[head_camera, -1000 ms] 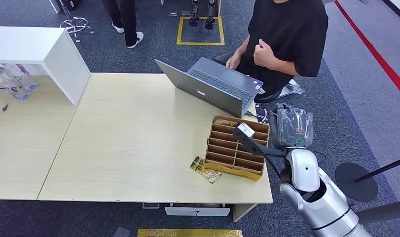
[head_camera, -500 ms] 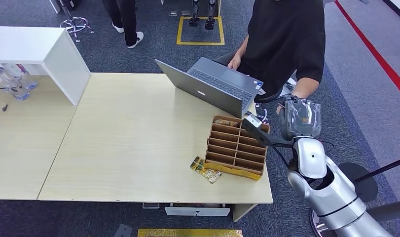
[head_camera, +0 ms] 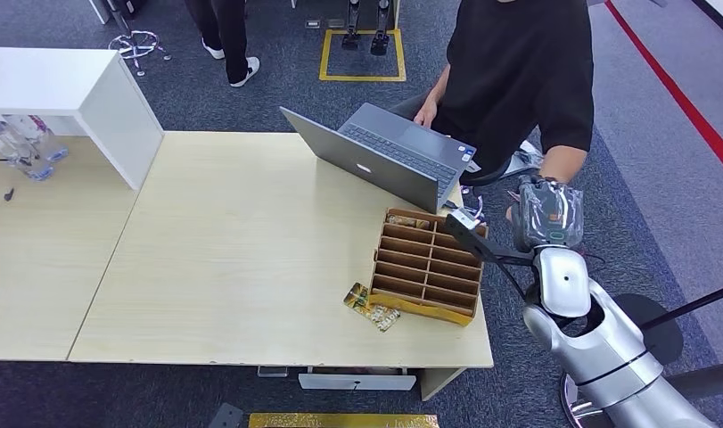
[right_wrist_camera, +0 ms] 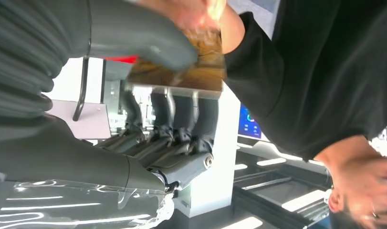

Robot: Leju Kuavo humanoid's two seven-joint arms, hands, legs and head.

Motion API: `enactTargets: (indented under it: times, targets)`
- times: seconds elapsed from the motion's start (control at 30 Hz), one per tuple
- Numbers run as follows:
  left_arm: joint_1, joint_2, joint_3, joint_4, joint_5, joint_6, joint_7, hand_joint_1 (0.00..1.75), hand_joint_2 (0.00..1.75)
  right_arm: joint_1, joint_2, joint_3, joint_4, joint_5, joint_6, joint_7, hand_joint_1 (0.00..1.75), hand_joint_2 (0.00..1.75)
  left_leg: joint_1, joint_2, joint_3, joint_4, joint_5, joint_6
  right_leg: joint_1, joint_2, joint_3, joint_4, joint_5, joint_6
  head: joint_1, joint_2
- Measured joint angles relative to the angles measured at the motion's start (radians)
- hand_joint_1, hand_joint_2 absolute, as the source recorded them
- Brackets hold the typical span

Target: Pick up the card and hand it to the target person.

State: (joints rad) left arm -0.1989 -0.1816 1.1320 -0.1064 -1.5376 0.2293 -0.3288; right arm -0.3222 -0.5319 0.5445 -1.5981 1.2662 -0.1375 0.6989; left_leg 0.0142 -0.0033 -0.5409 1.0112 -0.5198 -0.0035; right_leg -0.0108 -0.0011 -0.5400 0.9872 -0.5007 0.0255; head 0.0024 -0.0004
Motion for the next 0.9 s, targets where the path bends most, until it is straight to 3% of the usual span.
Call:
enactTargets:
  times: [0.17, 0.3, 0.47, 0.6, 0.77, 0.9]
  targets:
    - [0.0, 0.0, -0.003, 0.0, 0.0, 0.0, 0.004, 0.0, 0.0, 0.0, -0.003, 0.014, 0.019, -0.003, 0.017, 0.0, 0.0, 1.75, 0.0, 0.0, 0.0, 0.0, 0.0, 0.0, 0.0, 0.0, 0.0, 0.0, 0.0, 0.0, 0.0, 0.0]
    - [0.0, 0.0, -0.008, 0.0, 0.0, 0.0, 0.009, 0.0, 0.0, -0.001, -0.003, 0.028, 0.029, -0.021, 0.045, 0.0, 0.0, 0.0, 0.0, 0.0, 0.0, 0.0, 0.0, 0.0, 0.0, 0.0, 0.0, 0.0, 0.0, 0.0, 0.0, 0.0]
    - [0.0, 0.0, -0.009, 0.0, 0.0, 0.001, 0.012, 0.0, 0.0, 0.0, 0.003, 0.036, 0.033, -0.071, -0.027, 0.0, 0.0, 0.0, 0.0, 0.0, 0.0, 0.0, 0.0, 0.0, 0.0, 0.0, 0.0, 0.0, 0.0, 0.0, 0.0, 0.0]
    - [0.001, 0.0, -0.008, 0.0, 0.0, 0.003, 0.011, 0.0, 0.0, 0.01, 0.018, 0.031, 0.032, -0.178, -0.201, -0.004, 0.0, 1.75, 0.0, 0.0, 0.0, 0.0, 0.0, 0.0, 0.0, 0.0, 0.0, 0.0, 0.0, 0.0, 0.0, 0.0]
    - [0.006, 0.0, -0.008, 0.0, 0.001, 0.013, 0.003, 0.0, 0.0, 0.029, 0.061, 0.026, 0.022, -0.4, -0.461, -0.082, 0.0, 1.75, 0.0, 0.0, 0.0, 0.0, 0.0, 0.0, 0.0, 0.0, 0.0, 0.0, 0.0, 0.0, 0.0, 0.0]
    - [0.012, 0.001, -0.007, 0.0, 0.001, 0.023, -0.006, 0.0, 0.0, 0.06, 0.117, 0.01, 0.003, -0.532, -0.548, -0.217, 0.0, 1.75, 0.0, 0.0, 0.0, 0.0, 0.0, 0.0, 0.0, 0.0, 0.0, 0.0, 0.0, 0.0, 0.0, 0.0]
